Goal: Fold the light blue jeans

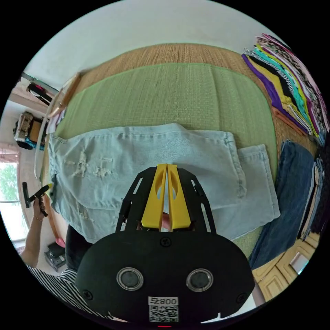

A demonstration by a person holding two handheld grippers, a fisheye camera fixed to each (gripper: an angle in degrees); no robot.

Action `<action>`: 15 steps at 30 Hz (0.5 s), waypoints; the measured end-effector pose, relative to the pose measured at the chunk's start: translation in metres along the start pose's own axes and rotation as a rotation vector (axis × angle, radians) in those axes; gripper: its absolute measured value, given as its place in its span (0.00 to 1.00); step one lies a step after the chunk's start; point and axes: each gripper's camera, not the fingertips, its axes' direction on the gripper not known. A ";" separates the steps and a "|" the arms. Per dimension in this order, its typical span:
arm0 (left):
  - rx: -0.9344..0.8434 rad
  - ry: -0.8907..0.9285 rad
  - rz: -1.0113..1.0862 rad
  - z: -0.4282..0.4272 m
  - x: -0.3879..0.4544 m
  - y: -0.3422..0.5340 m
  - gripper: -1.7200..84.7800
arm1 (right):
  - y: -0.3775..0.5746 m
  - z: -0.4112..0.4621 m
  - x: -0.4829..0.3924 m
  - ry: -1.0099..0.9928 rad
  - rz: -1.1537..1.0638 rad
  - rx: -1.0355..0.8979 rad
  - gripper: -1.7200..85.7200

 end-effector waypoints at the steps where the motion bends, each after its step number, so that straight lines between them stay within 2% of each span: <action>1: -0.003 -0.013 -0.008 0.001 0.000 -0.003 0.02 | -0.010 0.004 -0.004 -0.001 0.012 0.035 0.02; 9: -0.020 -0.050 -0.008 0.011 0.014 -0.029 0.02 | -0.094 0.025 -0.020 0.041 0.034 0.051 0.01; 15: -0.006 -0.037 -0.039 0.011 0.025 -0.036 0.02 | -0.114 0.044 -0.031 -0.051 0.047 0.076 0.01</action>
